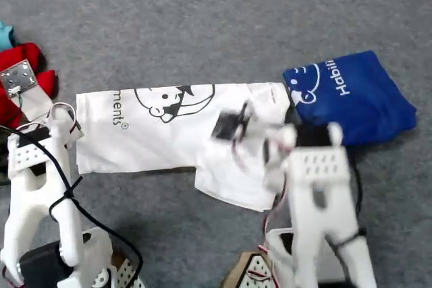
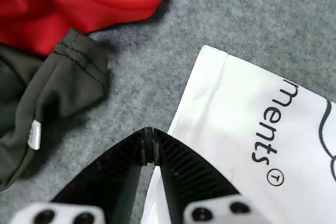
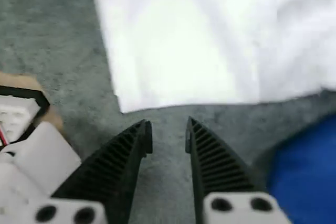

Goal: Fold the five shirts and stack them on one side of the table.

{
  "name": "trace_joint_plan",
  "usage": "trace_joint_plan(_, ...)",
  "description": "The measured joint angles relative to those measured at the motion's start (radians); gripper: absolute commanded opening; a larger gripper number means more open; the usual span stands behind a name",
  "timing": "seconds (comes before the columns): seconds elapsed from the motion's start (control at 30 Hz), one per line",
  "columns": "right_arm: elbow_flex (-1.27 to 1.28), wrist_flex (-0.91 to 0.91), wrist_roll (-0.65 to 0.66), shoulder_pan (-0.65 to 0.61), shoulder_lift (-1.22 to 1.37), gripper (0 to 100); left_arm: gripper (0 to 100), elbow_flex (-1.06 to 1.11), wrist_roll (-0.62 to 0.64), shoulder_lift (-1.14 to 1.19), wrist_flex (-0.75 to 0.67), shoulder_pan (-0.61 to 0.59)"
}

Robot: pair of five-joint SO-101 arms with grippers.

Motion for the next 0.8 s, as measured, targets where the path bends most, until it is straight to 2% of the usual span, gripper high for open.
trace_joint_plan(0.17, 0.190, -0.003, -0.071, -0.201, -0.255, 14.0, 2, 0.029, 0.000, 0.000, -0.002, 0.015)
trace_joint_plan(0.3, 0.224, -0.064, -0.133, -0.288, -0.279, 20.7, 2, 0.037, 0.000, 0.000, -0.008, 0.048)
trace_joint_plan(0.57, 0.288, -0.282, -0.186, -0.361, -0.083, 21.4, 2, 0.095, -0.002, 0.000, -0.086, 0.080)
trace_joint_plan(0.8, 0.293, -0.433, -0.186, -0.370, 0.104, 21.4, 2, 0.095, -0.002, 0.000, -0.098, 0.081)
